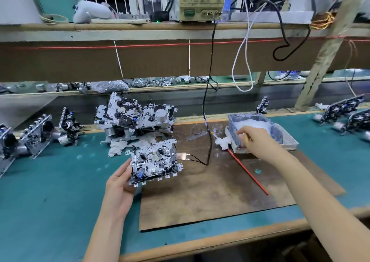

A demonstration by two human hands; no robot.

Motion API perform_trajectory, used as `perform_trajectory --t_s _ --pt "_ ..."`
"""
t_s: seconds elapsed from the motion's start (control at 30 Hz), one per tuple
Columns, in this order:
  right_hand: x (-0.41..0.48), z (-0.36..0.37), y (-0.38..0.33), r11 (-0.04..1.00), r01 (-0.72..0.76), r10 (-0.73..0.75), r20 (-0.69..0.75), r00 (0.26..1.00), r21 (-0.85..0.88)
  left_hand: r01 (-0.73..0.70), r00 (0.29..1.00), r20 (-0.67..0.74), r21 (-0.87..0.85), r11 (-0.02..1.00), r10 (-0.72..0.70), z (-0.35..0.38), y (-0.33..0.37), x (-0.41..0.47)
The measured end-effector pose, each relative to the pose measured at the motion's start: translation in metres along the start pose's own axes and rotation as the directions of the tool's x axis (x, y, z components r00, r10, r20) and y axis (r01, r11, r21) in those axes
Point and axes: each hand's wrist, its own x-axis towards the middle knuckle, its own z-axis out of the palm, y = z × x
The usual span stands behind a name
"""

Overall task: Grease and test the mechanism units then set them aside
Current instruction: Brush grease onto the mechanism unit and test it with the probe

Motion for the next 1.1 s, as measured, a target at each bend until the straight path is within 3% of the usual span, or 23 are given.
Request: perform_trajectory --t_s 0.1,0.2,0.27,0.37,0.47,0.7,1.1 --pt "0.0 0.002 -0.006 0.99 0.014 -0.035 -0.145 0.989 -0.14 0.004 1.0 -0.006 0.005 1.0 -0.004 0.002 0.001 -0.001" --pt "-0.007 -0.003 -0.029 0.964 0.263 -0.232 -0.408 0.883 0.022 0.012 0.999 -0.036 0.032 0.999 -0.01 0.002 0.002 -0.003" --pt "-0.017 -0.005 -0.05 0.866 0.463 -0.321 -0.501 0.804 0.187 0.008 0.998 -0.055 0.048 0.999 -0.006 0.002 0.002 -0.005" --pt "-0.037 -0.006 -0.083 0.66 0.514 -0.379 -0.348 0.857 0.548 -0.004 0.997 -0.074 0.062 0.998 0.008 0.003 0.003 -0.007" --pt "-0.051 0.003 -0.106 0.565 0.478 -0.467 -0.217 0.857 0.673 -0.003 0.996 -0.087 0.064 0.998 0.009 0.003 0.004 -0.007" --pt "-0.053 0.024 -0.119 0.587 0.418 -0.523 -0.07 0.849 0.693 0.006 0.997 -0.08 0.045 0.999 -0.003 0.004 0.006 -0.007" --pt "-0.048 0.035 -0.126 0.604 0.413 -0.532 -0.041 0.846 0.682 -0.005 0.998 -0.065 0.011 1.0 0.006 0.0 0.006 -0.005"
